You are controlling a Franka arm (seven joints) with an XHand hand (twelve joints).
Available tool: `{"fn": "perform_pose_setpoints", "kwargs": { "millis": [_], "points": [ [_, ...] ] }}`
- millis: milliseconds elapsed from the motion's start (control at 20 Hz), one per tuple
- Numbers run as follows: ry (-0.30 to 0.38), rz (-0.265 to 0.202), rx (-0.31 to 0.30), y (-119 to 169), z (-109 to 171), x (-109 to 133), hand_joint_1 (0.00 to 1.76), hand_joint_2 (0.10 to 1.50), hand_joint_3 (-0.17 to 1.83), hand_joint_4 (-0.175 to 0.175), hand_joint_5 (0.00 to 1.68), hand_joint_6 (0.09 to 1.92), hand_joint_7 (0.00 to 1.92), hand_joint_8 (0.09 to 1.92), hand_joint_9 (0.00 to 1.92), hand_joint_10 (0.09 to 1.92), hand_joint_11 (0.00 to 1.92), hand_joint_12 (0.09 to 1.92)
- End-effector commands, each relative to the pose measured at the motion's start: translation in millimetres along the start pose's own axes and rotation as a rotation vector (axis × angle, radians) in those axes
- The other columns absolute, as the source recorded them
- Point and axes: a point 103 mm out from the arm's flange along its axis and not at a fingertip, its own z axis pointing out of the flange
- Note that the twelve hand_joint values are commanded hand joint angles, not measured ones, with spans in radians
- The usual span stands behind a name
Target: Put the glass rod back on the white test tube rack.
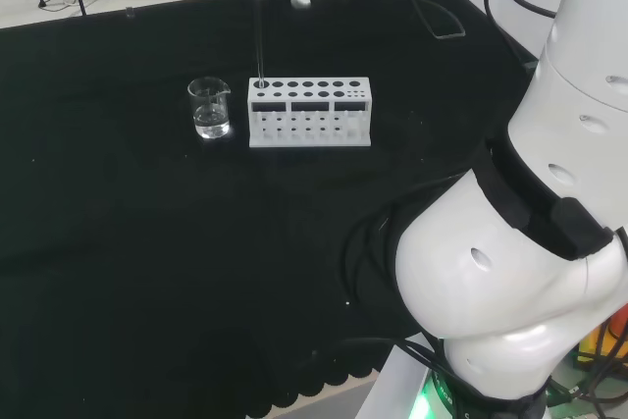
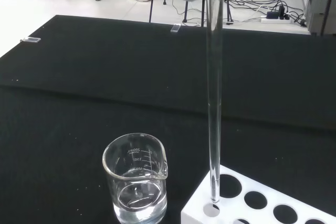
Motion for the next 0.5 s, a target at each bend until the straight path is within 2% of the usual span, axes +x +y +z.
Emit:
{"fn": "perform_pose_setpoints", "kwargs": {
  "millis": [50, 500],
  "points": [
    [0.001, -0.005, 0.007, 2, 6, 2, 1.3, 1.06, 0.0, -0.175, 1.13, 0.46, 1.13, 1.08, 1.61, 0.88, 1.59, 0.87],
    [0.007, 0.004, 0.024, 2, 17, -2, 1.3, 1.06, 0.0, -0.175, 1.13, 0.46, 1.13, 1.08, 1.62, 0.88, 1.59, 0.87]
  ]
}}
